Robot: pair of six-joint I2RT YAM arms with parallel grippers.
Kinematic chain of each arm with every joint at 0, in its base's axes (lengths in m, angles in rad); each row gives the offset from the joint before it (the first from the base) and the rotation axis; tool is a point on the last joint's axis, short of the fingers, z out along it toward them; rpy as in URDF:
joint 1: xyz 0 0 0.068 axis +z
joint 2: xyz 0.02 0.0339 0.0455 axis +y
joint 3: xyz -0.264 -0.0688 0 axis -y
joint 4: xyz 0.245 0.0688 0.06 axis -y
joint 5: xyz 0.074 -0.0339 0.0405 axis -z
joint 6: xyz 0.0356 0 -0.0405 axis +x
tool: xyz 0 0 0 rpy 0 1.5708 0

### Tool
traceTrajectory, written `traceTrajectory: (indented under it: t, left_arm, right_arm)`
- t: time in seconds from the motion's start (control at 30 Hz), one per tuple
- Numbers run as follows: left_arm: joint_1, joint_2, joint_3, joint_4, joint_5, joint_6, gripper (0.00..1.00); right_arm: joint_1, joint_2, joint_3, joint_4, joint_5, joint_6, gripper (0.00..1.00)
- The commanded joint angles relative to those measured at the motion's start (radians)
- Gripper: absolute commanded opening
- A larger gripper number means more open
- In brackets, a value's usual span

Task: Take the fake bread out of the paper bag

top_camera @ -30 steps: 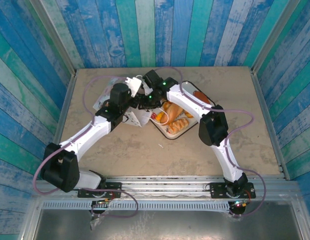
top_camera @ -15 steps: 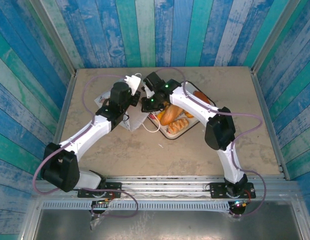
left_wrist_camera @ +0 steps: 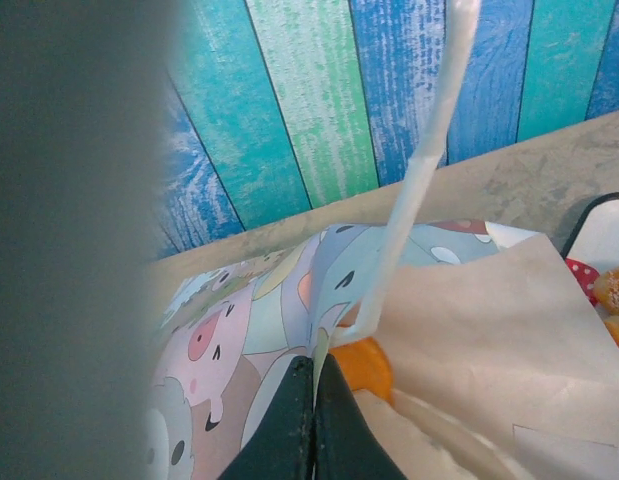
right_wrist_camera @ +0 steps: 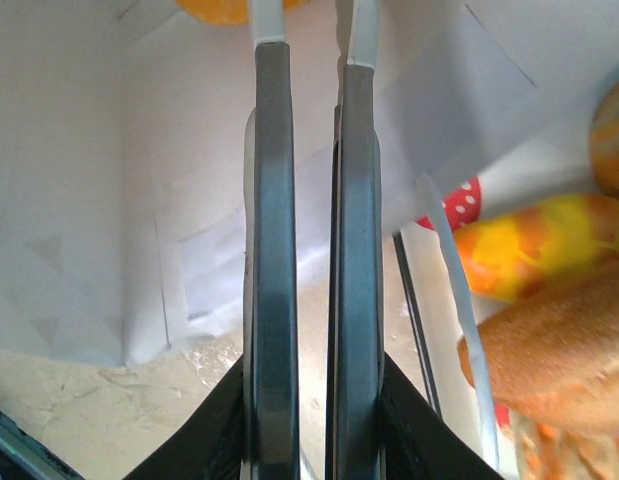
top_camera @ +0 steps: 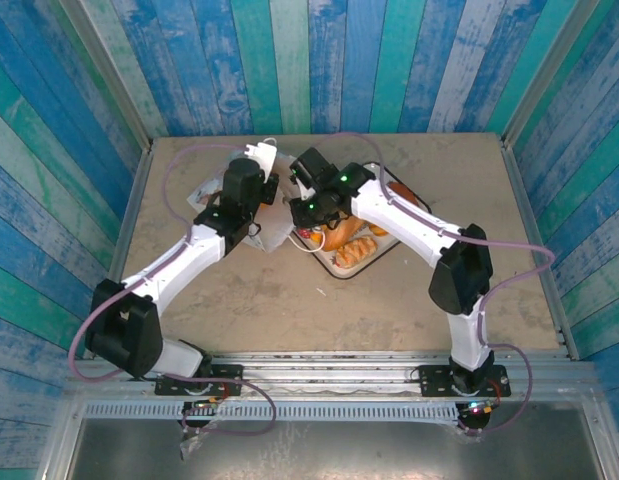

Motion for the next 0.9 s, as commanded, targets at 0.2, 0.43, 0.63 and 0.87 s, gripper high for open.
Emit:
traceTrajectory:
  t: [0.2, 0.43, 0.63, 0.87]
  left_arm:
    - [0.029, 0.044, 0.060, -0.051, -0.065, -0.074, 0.00]
    - [0.060, 0.039, 0.078, -0.089, -0.043, -0.104, 0.00]
    - [0.079, 0.041, 0.096, -0.134, -0.048, -0.138, 0.00]
    - [0.097, 0.031, 0.098, -0.146, -0.030, -0.165, 0.00]
  right_arm:
    - [0.022, -0.218, -0.090, -0.031, 0.112, -0.024, 0.01]
    - [0.023, -0.372, -0.171, -0.032, 0.149, -0.052, 0.00]
    - [0.023, -0.498, -0.233, -0.048, 0.244, -0.076, 0.01]
    - [0.010, -0.645, -0.308, -0.099, 0.432, -0.079, 0.01]
